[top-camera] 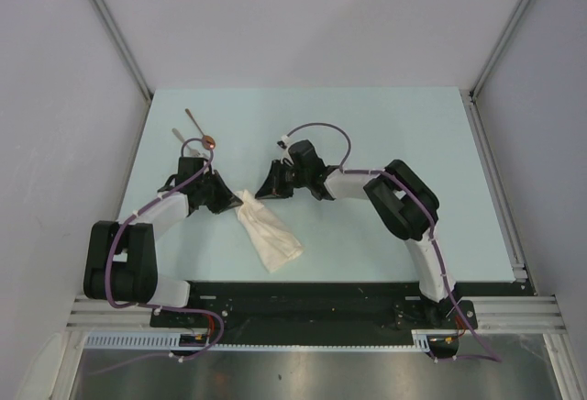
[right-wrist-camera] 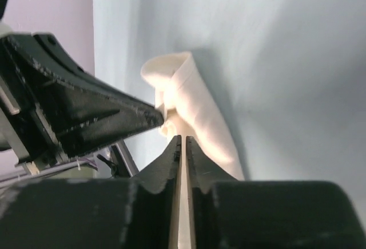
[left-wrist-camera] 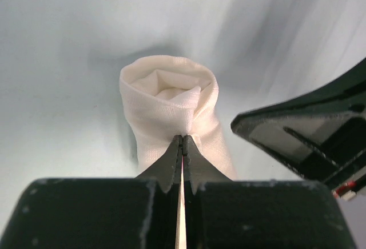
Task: Fold the napkin into a case and place the utensils inside
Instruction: Grasp the top corner of the smaller rectangle folded napkin from the folded napkin.
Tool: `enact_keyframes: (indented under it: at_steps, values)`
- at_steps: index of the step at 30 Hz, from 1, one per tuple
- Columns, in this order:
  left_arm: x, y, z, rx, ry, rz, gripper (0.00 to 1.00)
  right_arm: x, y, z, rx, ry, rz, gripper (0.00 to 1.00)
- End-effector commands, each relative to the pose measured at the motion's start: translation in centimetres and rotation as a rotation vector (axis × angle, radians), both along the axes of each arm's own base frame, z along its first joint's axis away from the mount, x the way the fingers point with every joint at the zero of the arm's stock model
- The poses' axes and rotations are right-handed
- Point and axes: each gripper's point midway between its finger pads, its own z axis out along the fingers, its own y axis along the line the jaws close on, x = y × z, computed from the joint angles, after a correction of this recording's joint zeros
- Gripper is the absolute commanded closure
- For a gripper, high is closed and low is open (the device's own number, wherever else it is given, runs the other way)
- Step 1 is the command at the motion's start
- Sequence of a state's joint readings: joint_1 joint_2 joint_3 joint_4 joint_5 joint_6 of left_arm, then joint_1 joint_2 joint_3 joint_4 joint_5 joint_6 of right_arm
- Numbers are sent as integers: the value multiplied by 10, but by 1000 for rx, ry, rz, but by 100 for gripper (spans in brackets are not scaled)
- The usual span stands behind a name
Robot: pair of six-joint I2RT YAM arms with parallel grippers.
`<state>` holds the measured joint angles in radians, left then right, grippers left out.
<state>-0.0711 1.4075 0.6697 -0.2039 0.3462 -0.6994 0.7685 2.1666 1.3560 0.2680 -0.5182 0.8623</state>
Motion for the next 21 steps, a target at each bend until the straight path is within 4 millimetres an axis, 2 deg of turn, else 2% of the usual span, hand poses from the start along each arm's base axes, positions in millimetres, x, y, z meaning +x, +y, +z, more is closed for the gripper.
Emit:
enact_keyframes:
  at_steps: [1, 5, 11, 15, 17, 21]
  values:
    - [6, -3, 11, -22, -30, -26, 100, 8, 13, -1, 35, -12, 30, 93]
    - [6, -4, 13, -27, -37, -30, 100, 3, 22, -11, 32, 0, 45, 96]
    - [7, -5, 14, -32, -36, -29, 100, -10, 38, -5, 47, -14, 78, 99]
    - [7, -4, 13, -29, -36, -29, 100, -10, 38, -2, 40, -22, 77, 99]
    - [7, -3, 12, -27, -31, -27, 100, -6, 33, -6, -3, -43, 56, 97]
    - [7, -2, 13, -22, -34, -28, 100, -7, 26, 2, -43, -79, 62, 95]
